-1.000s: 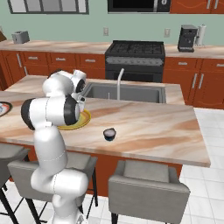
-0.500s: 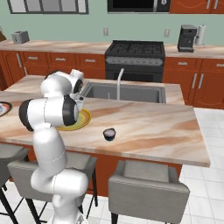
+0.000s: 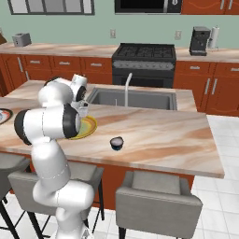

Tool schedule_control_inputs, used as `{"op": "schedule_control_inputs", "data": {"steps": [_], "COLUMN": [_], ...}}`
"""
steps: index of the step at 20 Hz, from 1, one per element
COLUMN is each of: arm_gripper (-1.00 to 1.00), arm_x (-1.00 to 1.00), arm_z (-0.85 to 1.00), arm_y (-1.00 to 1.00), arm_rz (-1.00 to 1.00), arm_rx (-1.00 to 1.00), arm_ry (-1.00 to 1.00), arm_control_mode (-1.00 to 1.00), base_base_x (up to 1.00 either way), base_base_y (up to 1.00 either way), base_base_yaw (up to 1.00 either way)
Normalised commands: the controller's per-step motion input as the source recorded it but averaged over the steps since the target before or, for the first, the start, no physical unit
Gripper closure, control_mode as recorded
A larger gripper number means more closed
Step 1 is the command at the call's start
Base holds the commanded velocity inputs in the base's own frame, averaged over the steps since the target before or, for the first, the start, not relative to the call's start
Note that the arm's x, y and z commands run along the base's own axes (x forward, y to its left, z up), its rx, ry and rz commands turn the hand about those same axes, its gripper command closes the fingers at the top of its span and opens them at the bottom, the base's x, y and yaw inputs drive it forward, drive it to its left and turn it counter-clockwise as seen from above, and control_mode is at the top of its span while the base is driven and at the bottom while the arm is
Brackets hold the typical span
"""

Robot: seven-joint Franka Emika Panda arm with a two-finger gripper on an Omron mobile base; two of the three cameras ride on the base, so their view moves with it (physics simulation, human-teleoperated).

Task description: Place two yogurt containers on each plate.

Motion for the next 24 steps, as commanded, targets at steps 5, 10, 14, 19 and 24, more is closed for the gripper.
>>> {"op": "schedule_control_inputs", "data": {"steps": [5, 10, 14, 19, 24], "arm_gripper": [-1.00, -1.00, -1.00, -1.00, -1.00], "arm_x": [0.00, 0.13, 0.03, -0.36, -0.49], "arm_z": [0.17, 0.33, 0.32, 0.25, 0.25], "arm_y": [-0.04, -0.22, -0.47, -0.53, -0.51], "arm_rz": [0.00, 0.00, 0.00, -0.08, -0.25], "arm_rx": [0.06, 0.07, 0.01, 0.00, -0.03], "arm_ry": [-0.07, -0.13, -0.20, -0.10, 0.00], "arm_control_mode": [-1.00, -1.00, -1.00, -1.00, -1.00], "base_base_x": [0.00, 0.00, 0.00, 0.00, 0.00], "base_base_y": [0.00, 0.00, 0.00, 0.00, 0.00], "base_base_yaw": [0.00, 0.00, 0.00, 0.00, 0.00]}}
